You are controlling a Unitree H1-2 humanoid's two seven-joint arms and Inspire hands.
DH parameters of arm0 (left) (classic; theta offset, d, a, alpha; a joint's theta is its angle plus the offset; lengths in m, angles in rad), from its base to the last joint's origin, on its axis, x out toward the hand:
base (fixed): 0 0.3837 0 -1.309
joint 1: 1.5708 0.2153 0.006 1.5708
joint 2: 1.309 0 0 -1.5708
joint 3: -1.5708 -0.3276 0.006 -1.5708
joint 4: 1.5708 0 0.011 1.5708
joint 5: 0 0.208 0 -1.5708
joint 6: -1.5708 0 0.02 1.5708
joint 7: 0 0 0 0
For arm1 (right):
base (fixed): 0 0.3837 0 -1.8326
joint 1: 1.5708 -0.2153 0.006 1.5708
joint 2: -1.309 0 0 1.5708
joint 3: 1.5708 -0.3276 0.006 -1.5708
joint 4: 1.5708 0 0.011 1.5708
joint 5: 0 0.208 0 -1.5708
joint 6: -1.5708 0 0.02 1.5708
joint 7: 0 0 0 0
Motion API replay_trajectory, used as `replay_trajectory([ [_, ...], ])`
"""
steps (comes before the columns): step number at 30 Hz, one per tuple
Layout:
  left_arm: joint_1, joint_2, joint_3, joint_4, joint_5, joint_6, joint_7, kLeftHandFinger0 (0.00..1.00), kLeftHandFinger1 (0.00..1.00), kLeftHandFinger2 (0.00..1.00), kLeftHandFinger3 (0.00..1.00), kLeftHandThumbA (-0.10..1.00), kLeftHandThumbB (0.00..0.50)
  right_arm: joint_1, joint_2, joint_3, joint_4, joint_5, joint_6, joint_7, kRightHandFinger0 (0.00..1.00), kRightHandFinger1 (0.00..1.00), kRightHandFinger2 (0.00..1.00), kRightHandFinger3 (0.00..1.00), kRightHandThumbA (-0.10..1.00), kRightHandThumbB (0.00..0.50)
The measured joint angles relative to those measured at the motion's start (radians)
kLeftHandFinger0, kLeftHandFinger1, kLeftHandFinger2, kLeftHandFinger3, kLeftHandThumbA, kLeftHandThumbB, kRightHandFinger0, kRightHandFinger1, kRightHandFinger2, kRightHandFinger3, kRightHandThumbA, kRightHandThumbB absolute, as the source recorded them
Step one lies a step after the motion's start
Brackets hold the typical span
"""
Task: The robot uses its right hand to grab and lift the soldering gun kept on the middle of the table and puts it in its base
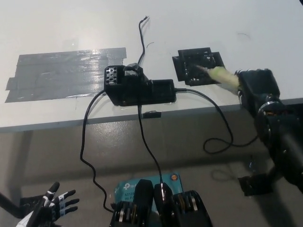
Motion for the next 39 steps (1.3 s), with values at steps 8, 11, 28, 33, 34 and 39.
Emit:
replay_trajectory([
  [8, 0.0, 0.0, 0.002, 0.0, 0.0, 0.001, 0.0, 1.0, 1.0, 1.0, 1.0, 1.0, 0.263, -0.034, -0.004, -0.01, -0.013, 0.021, -0.085, -0.053, 0.0, 0.05, 0.43, 0.06, -0.1, 0.0],
  [11, 0.001, 0.0, 0.002, 0.0, 0.0, 0.001, 0.0, 1.0, 1.0, 1.0, 1.0, 1.0, 0.263, -0.057, -0.002, -0.01, -0.029, 0.032, -0.126, -0.065, 0.0, 0.06, 0.4, 0.09, -0.1, 0.0],
  [28, 0.0, 0.0, 0.001, 0.008, 0.001, 0.002, 0.0, 1.0, 1.0, 1.0, 1.0, 1.0, 0.267, -0.118, -0.035, 0.106, -0.041, 0.059, -0.457, -0.09, 0.0, 0.13, 0.53, 0.23, -0.1, 0.034],
  [33, -0.005, 0.0, -0.003, 0.008, 0.001, 0.002, 0.0, 1.0, 1.0, 1.0, 1.0, 1.0, 0.288, -0.155, -0.083, 0.133, -0.039, 0.044, -0.545, -0.104, 0.0, 0.12, 0.6, 0.2, -0.1, 0.084],
  [34, -0.006, 0.0, -0.006, 0.008, 0.001, 0.002, 0.0, 1.0, 1.0, 1.0, 1.0, 1.0, 0.274, -0.157, -0.091, 0.136, -0.042, 0.038, -0.558, -0.106, 0.0, 0.12, 0.59, 0.2, -0.1, 0.101],
  [39, -0.007, 0.0, -0.009, 0.008, 0.002, 0.003, 0.0, 1.0, 1.0, 1.0, 1.0, 1.0, 0.283, -0.157, -0.113, 0.142, -0.037, 0.015, -0.617, -0.141, 0.0, 0.05, 0.54, 0.27, -0.09, 0.136],
])
